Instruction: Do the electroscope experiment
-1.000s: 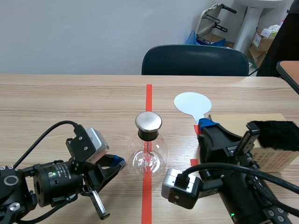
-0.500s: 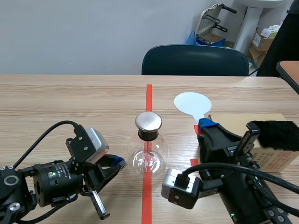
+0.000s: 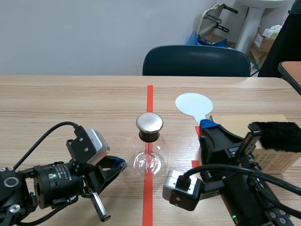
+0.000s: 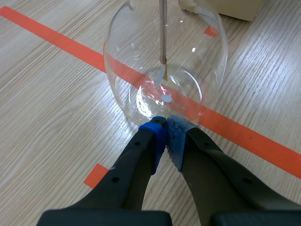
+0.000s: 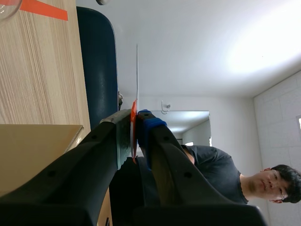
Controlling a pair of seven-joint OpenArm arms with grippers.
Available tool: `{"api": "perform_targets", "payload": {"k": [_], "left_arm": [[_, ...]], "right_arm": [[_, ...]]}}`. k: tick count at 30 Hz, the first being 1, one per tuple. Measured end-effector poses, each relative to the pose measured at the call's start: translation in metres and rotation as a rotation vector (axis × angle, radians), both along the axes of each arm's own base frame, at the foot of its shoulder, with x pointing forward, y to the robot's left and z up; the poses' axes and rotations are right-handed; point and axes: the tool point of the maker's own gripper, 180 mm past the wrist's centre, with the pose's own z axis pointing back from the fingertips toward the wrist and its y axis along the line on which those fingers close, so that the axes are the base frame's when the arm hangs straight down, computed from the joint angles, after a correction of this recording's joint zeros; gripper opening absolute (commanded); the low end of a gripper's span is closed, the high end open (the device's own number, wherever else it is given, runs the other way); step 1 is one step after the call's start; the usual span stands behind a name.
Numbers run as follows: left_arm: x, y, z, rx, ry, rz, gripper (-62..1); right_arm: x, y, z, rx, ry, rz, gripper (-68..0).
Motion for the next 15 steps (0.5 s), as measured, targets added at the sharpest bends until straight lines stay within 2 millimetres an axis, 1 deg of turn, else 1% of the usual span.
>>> {"api": "perform_targets", "payload": {"k": [11,15], "left_arm": [[0.0,-0.0001,0.0002,-0.001,-0.001,0.0,-59.4],[0.0006,-0.002,0.0049,-0.024,-0.017,-0.003,-59.4]], "right_arm": [[0.0,0.0,0.0,0.0,0.0,0.0,-65.8],[0.0,0.0,0.0,0.0,0.0,0.0,-65.8]]}}
